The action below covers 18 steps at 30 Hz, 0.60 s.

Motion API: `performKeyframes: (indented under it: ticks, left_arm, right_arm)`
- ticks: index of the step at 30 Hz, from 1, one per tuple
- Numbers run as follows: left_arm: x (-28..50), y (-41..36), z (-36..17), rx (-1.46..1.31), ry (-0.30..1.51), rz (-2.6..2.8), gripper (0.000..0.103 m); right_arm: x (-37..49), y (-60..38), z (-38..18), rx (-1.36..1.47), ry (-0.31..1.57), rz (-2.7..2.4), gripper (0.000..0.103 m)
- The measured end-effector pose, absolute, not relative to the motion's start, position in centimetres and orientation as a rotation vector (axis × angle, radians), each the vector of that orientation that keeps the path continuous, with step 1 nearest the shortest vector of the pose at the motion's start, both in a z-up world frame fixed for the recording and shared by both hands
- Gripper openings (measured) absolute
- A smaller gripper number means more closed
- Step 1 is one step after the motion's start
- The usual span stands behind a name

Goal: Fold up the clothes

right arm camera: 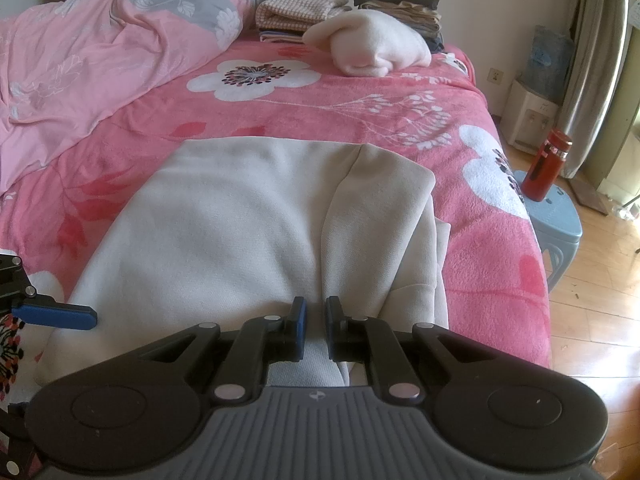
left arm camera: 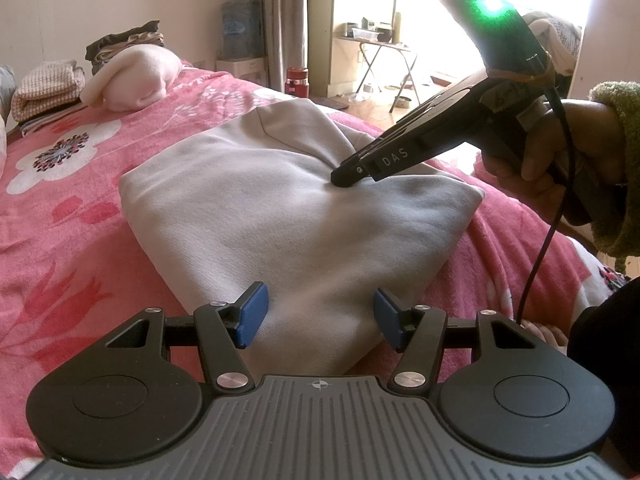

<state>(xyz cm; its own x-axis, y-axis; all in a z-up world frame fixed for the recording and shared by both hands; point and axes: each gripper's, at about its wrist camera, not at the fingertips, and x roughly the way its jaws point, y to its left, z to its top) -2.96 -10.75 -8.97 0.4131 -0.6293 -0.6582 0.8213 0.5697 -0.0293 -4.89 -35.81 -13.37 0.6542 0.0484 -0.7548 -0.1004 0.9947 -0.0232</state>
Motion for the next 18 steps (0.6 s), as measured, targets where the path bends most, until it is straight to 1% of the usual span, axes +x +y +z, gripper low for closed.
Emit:
performKeyframes:
  ticks: [18]
  left_arm:
    - [-2.92,-10.73,-8.97,0.322,0.676,-0.932,0.059]
  right_arm:
    - [-4.90,-35.79,-13.28,-0.064,0.855,0.083,0.010]
